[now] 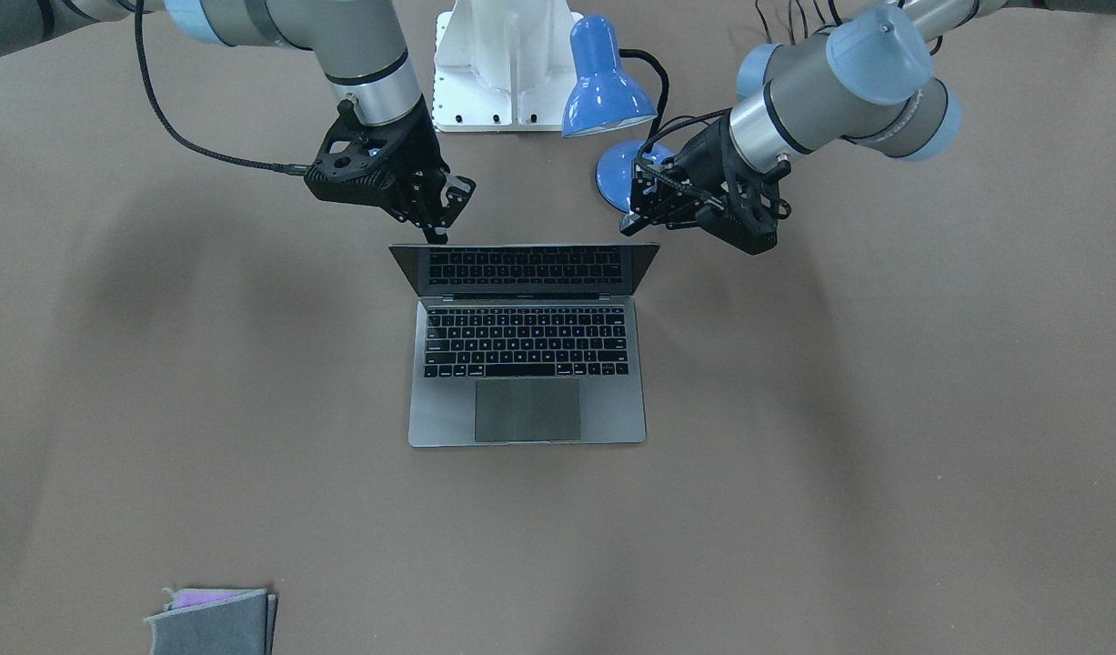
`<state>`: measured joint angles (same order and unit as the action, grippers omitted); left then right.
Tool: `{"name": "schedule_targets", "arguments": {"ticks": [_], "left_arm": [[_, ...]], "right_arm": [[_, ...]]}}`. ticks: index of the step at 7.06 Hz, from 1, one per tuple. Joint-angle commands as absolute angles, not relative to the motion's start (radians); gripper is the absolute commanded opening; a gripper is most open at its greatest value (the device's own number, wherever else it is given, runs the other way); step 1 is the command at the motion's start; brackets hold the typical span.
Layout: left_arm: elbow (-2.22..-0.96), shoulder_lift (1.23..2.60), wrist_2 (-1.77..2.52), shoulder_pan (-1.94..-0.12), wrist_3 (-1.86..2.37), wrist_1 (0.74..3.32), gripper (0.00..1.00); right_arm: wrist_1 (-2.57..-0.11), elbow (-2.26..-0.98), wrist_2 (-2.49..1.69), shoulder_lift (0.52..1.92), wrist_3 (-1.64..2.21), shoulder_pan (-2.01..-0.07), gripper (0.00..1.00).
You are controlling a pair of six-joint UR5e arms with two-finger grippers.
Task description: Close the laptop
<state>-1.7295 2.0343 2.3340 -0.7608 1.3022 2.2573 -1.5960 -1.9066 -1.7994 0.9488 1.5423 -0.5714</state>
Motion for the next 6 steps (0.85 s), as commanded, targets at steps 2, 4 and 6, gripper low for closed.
{"name": "schedule_targets", "arguments": {"ticks": [2,4,6], "left_arm": [[-1.668,2.082,2.329,-0.761,1.296,2.260,0.00],[-1.628,2.091,2.294,-0.767,1.234,2.256,0.00],[-1.580,2.124,2.269,-0.775,1.229,2.256,0.00]], "right_arm": [[-1.592,-1.852,-1.802,0.920,1.506,-0.606,0.00],[-1.592,-1.792,-1.805,0.890,1.496,-0.635,0.00],[-1.591,-1.695,-1.807,0.827,1.488,-0.660,0.00]]}}
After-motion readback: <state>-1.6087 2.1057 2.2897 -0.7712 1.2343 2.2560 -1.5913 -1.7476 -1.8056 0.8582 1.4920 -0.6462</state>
